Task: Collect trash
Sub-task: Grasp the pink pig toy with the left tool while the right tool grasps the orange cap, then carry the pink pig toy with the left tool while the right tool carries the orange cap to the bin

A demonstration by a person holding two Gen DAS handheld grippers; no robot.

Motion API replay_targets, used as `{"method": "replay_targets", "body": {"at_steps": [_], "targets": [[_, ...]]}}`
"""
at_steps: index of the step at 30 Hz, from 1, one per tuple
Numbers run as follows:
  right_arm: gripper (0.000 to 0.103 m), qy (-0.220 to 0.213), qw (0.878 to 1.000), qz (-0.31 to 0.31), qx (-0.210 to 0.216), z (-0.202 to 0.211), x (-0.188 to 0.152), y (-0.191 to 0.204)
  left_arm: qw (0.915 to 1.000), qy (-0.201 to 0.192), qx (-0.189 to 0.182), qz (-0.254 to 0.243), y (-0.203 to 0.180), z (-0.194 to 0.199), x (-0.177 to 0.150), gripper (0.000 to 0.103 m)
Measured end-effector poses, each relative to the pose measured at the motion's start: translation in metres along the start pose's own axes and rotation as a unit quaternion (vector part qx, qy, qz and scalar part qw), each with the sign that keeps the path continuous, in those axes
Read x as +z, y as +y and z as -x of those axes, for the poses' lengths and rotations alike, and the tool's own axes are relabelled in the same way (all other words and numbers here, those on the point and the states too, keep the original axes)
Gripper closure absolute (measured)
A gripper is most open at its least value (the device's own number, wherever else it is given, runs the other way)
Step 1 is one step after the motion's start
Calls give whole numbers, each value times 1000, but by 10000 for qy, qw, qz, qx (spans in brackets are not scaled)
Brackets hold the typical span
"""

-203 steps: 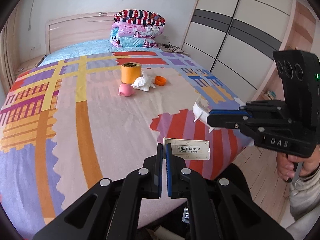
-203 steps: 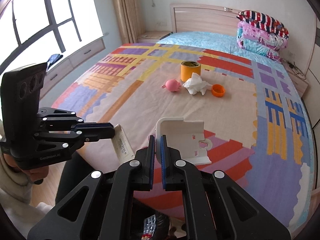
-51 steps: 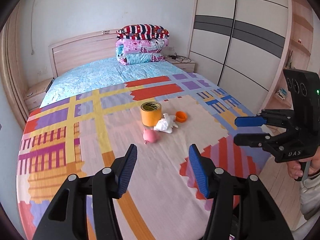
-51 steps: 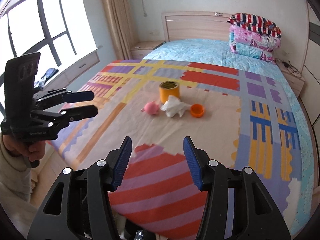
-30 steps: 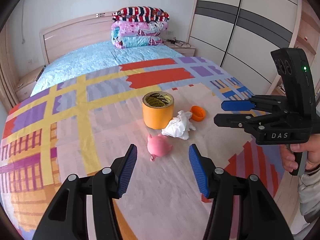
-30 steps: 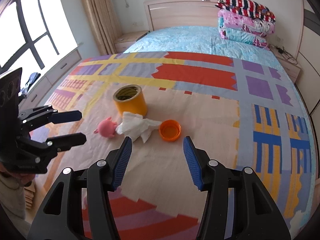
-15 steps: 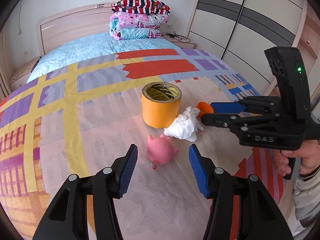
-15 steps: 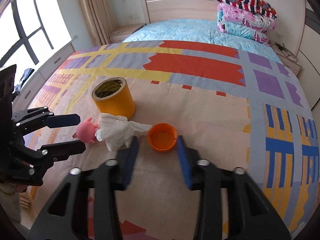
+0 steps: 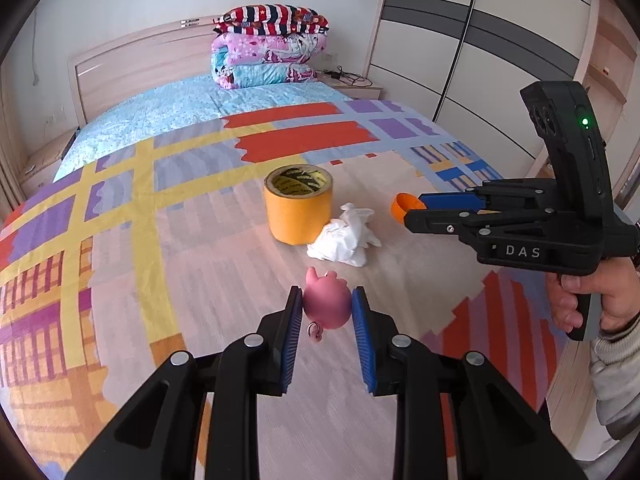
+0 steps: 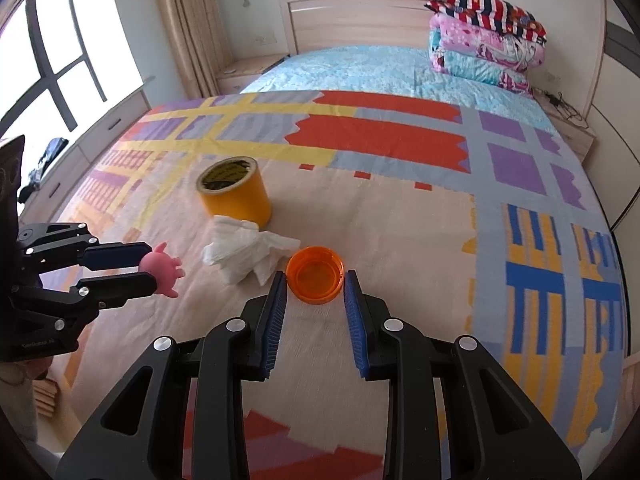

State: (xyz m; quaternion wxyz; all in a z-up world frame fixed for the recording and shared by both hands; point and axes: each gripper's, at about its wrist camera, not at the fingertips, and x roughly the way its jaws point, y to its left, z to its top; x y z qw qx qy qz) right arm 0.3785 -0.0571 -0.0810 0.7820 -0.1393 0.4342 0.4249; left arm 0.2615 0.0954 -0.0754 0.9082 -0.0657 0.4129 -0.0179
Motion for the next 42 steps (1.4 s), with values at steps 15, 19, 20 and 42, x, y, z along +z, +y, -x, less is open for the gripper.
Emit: {"method": "replay_targets", "body": {"at_steps": [15, 19, 20, 42], "targets": [[74, -287, 9992, 262, 48, 57, -23, 36, 9993, -342, 24, -160, -24, 57, -15, 78], [74, -332, 9988, 336, 103, 71, -35, 49, 9992, -338, 44, -205, -30, 68, -26, 78], [74, -342, 9987, 359, 113, 74, -39, 52, 9992, -342, 41, -214, -32, 71, -29, 78], [74, -342, 9953, 552, 721, 128, -123, 104, 9982, -371, -293, -374, -79, 108, -104, 78]]}}
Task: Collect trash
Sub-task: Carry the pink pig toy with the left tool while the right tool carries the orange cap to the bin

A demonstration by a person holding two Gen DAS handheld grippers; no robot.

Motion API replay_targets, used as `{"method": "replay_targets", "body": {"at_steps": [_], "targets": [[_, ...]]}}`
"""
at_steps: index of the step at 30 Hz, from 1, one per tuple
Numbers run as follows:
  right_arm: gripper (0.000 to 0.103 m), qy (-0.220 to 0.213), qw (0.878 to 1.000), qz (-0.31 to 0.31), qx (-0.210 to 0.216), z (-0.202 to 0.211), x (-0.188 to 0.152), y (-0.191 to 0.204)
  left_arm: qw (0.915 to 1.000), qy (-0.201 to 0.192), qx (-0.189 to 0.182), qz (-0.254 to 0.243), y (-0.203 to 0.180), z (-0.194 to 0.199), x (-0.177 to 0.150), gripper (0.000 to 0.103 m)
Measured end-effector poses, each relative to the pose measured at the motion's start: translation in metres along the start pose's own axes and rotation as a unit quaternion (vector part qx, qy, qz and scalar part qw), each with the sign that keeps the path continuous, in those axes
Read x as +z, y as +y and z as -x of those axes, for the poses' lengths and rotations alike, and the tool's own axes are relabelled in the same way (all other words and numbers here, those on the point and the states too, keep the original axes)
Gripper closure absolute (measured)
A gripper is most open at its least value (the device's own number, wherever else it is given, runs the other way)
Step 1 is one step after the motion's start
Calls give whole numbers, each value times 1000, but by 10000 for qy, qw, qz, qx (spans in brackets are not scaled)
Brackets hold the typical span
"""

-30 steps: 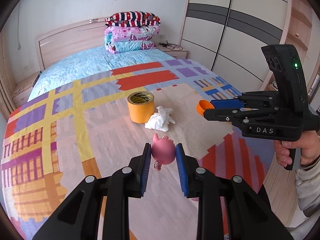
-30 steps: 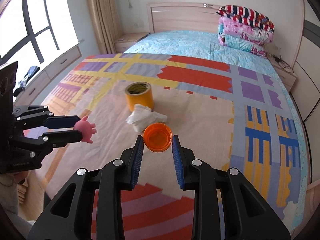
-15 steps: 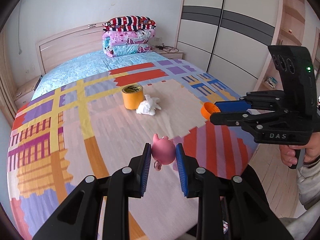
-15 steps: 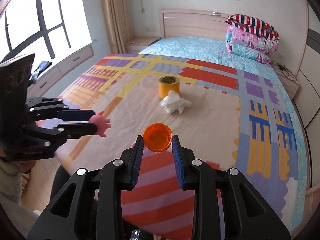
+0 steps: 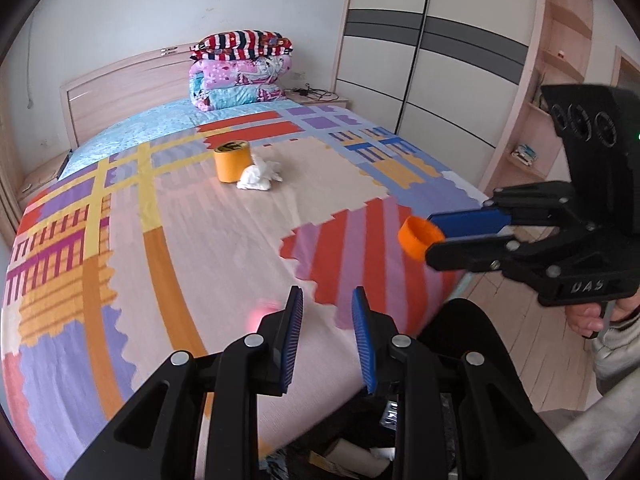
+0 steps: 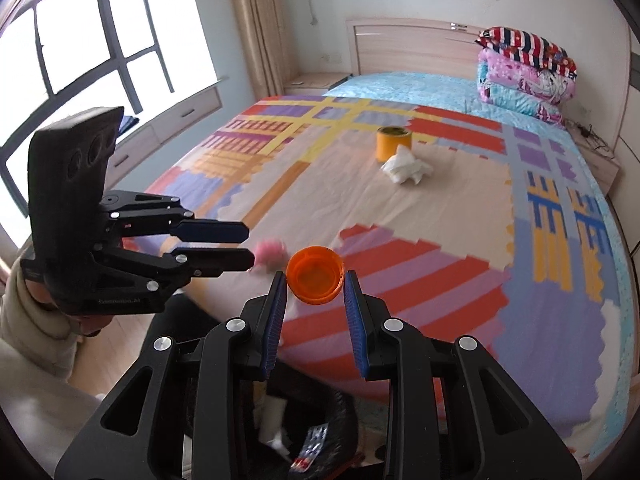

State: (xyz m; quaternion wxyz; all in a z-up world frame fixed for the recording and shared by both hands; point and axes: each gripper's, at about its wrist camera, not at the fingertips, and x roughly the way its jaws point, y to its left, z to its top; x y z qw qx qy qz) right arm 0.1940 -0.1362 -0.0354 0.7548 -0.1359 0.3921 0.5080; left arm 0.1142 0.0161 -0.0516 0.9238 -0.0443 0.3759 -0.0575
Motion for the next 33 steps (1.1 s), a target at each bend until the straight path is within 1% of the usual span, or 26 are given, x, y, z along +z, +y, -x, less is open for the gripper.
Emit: {"method": "replay_targets", "body": {"at_steps": [4, 12, 14, 15, 17, 20, 24, 26, 33], "targets": [[74, 88, 9999, 1, 70, -3, -11, 6, 10000, 15, -12, -70, -7, 5, -7, 78], [74, 178, 9997, -79, 133, -9, -18, 5, 9992, -38, 277, 292, 21, 7, -11, 77], [74, 184, 9997, -112, 142, -10, -19, 3, 9984, -24, 377, 425, 29, 6, -12, 71], [74, 185, 9997, -119, 145, -10, -19, 3, 9981, -4, 413, 460, 31, 6, -13, 65], [74, 189, 9996, -124, 158, -10, -20, 3, 9976, 28, 484, 494, 35, 3, -16, 56], [74, 212, 9995, -144, 166, -11, -21, 3, 9970, 62, 506, 582, 41, -1, -19, 56], [74, 232, 9995, -141, 183, -12, -22, 3, 9945, 145, 623, 828, 49, -9, -23, 56], [74, 266, 9994, -122, 193, -14, -22, 4, 9935, 195, 625, 927, 51, -13, -26, 56], [74, 308, 9991, -159, 237, -17, -25, 2, 9922, 247, 646, 1033, 55, -26, -27, 56]]}}
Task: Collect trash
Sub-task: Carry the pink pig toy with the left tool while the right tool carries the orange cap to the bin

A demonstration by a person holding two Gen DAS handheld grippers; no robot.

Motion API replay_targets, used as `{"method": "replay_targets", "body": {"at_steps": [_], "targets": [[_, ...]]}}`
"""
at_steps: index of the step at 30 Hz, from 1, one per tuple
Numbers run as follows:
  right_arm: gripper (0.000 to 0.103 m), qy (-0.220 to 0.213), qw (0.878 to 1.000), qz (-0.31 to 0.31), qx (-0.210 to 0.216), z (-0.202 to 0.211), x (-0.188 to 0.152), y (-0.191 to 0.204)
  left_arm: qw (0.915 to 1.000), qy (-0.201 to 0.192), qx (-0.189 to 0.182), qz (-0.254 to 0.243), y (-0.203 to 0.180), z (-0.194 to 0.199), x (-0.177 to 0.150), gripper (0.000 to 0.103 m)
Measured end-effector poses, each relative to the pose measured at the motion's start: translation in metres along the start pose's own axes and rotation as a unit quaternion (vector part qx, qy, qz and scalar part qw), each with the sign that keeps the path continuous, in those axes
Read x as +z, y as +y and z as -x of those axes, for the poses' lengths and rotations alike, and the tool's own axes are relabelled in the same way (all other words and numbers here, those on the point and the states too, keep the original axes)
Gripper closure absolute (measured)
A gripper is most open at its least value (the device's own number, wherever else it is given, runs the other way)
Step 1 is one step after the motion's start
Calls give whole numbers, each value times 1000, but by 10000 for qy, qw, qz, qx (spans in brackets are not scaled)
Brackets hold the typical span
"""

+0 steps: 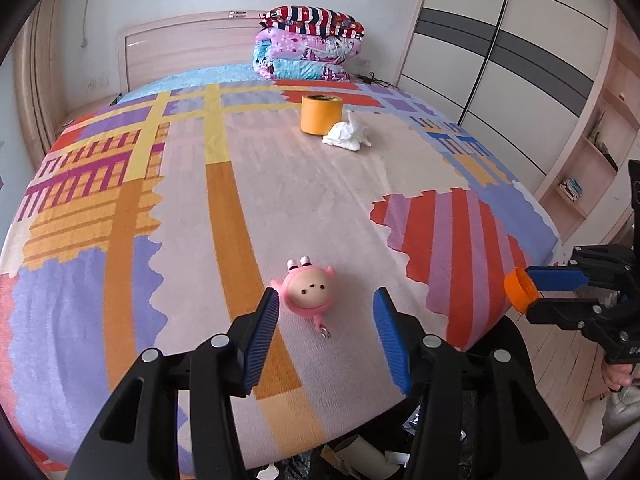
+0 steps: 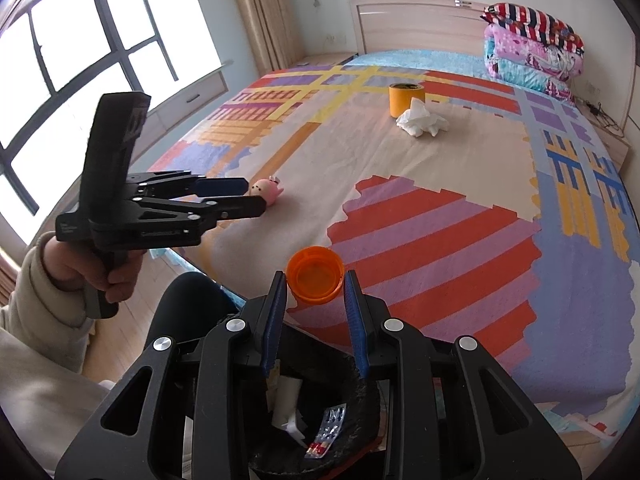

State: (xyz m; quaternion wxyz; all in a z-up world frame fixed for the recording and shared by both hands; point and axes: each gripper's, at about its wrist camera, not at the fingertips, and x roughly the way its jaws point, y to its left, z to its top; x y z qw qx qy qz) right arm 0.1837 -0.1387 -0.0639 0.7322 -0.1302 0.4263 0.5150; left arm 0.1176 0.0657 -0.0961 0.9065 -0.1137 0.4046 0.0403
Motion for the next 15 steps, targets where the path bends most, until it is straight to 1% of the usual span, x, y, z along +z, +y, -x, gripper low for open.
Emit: {"method": "replay_targets", "body": {"at_steps": [2, 4, 5, 6, 7, 15], "targets": [[74, 13, 10000, -1, 14, -1, -1, 0, 10000, 19, -8, 48, 2, -6, 1, 56], [74, 18, 10000, -5, 17, -2, -1, 0, 9999, 6, 12, 109, 4, -10, 2, 58], [74, 21, 10000, -10, 20, -2, -1, 0, 9999, -20, 62, 124, 5, -11, 3, 69], [74, 23, 10000, -11, 21, -2, -1, 0, 9999, -27, 82, 123, 5, -12, 3, 73], [74, 19, 10000, -12, 18, -2, -1, 0, 9999, -53, 71, 95, 5, -12, 4, 74], [74, -5, 10000, 10, 29, 1, 0, 3, 9999, -94, 10, -86, -2, -2, 0, 75]]}}
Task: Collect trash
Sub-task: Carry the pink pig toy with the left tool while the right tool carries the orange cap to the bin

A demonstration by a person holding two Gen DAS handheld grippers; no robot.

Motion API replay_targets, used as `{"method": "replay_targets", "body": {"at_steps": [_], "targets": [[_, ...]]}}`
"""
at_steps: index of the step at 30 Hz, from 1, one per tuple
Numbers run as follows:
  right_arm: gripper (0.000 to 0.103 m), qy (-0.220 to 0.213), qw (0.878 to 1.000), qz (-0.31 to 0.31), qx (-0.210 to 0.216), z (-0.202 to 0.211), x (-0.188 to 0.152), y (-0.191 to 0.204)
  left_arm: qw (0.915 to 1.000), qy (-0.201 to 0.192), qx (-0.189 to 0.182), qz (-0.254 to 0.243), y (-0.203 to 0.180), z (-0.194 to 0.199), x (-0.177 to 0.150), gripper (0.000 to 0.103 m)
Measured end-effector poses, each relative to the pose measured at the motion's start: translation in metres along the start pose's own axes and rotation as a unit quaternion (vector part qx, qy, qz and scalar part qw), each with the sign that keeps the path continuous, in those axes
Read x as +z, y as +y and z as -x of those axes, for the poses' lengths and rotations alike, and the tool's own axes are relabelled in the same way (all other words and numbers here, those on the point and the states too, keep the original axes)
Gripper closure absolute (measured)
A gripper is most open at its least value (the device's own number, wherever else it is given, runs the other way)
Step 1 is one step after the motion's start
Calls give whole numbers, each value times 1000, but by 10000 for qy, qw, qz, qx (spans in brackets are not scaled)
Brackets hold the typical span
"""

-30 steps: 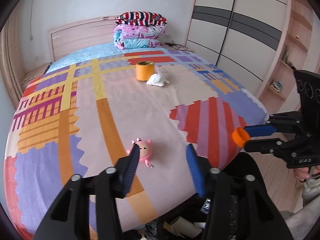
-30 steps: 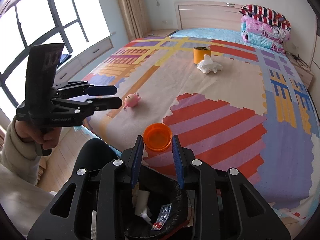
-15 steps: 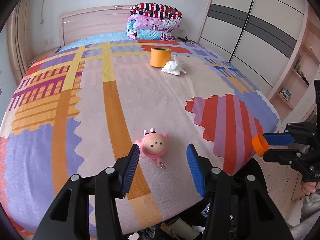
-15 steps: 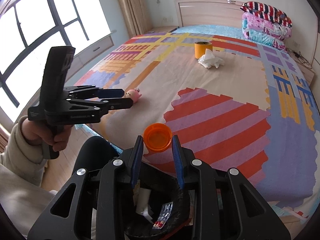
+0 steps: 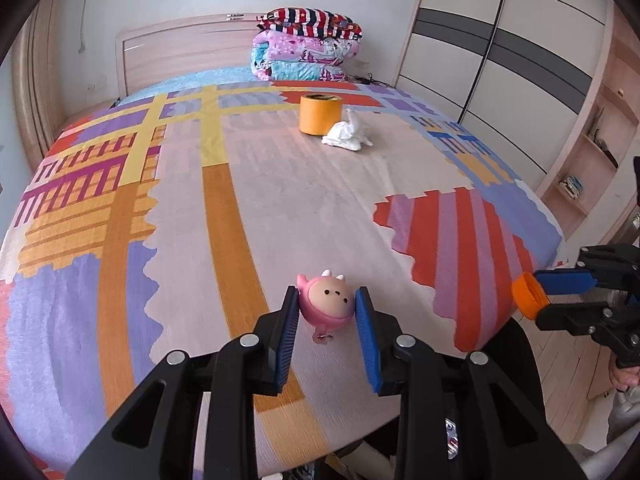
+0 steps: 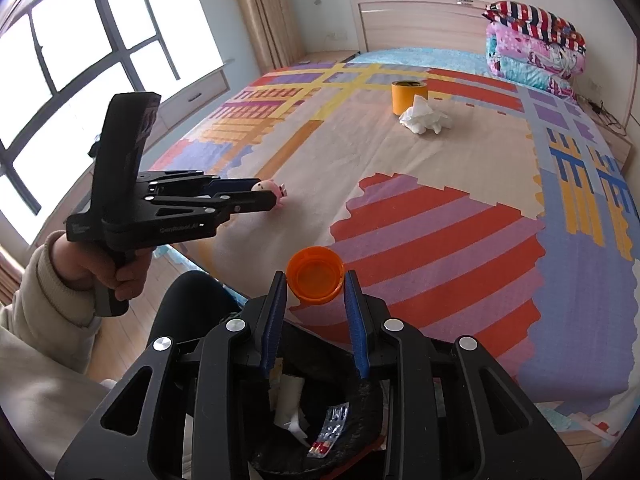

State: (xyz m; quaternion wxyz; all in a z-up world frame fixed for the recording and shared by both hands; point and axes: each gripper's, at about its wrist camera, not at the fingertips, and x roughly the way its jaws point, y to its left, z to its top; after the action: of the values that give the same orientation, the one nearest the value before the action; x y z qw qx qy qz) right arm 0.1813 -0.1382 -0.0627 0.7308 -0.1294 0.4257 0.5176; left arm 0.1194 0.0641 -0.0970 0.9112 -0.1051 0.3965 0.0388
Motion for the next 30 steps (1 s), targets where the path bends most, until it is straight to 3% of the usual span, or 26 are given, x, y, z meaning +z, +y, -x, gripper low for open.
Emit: {"method": "replay_targets", "body": {"at_steps": [12, 23, 30], "targets": [[74, 58, 9998, 142, 115, 6, -10, 17, 9987, -123, -213, -448, -26, 41, -17, 75], [74, 427, 9985, -81, 319, -7, -47, 21, 9963, 158, -419, -727, -53, 51, -57, 75], [74, 813, 9949, -393, 459, -31, -79, 17, 9946, 538, -635, -626, -61, 33, -84, 75]]}}
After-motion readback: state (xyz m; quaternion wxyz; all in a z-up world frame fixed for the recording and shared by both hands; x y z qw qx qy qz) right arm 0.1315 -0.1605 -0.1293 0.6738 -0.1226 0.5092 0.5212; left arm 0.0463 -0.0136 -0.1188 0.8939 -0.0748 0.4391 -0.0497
